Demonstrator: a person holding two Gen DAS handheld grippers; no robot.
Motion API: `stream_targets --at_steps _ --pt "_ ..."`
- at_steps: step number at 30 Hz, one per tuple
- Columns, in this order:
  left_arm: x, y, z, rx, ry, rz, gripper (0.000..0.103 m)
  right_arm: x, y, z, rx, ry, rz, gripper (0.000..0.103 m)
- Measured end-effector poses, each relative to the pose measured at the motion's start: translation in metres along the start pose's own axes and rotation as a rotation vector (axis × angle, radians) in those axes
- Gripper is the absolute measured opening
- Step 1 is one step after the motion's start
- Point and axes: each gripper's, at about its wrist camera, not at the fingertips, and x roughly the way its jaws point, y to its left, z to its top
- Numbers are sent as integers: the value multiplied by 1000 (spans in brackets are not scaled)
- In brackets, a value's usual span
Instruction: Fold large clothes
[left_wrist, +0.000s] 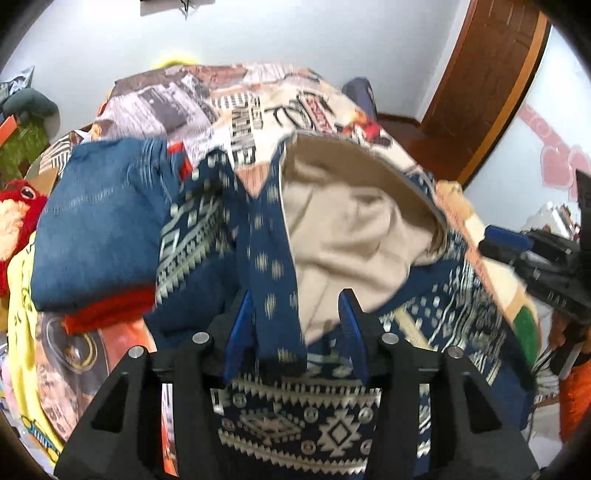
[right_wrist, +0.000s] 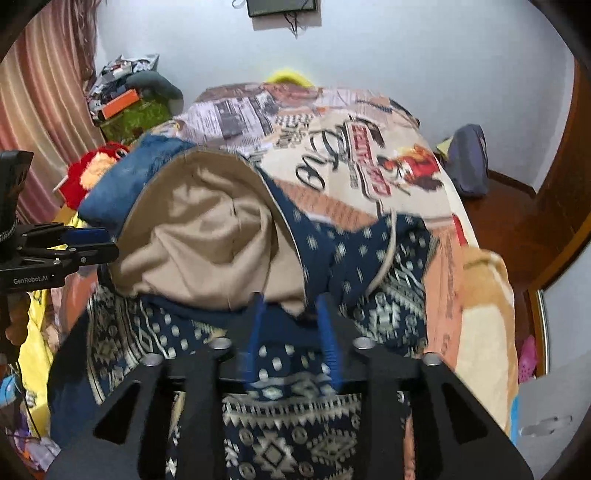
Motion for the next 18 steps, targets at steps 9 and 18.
stream_targets --at_steps 9,18 --pt "26 12 54 -2 -40 -7 47 38 8 43 -14 -13 40 41" --pt "83 20 86 -5 -1 -32 47 100 -6 69 21 41 68 41"
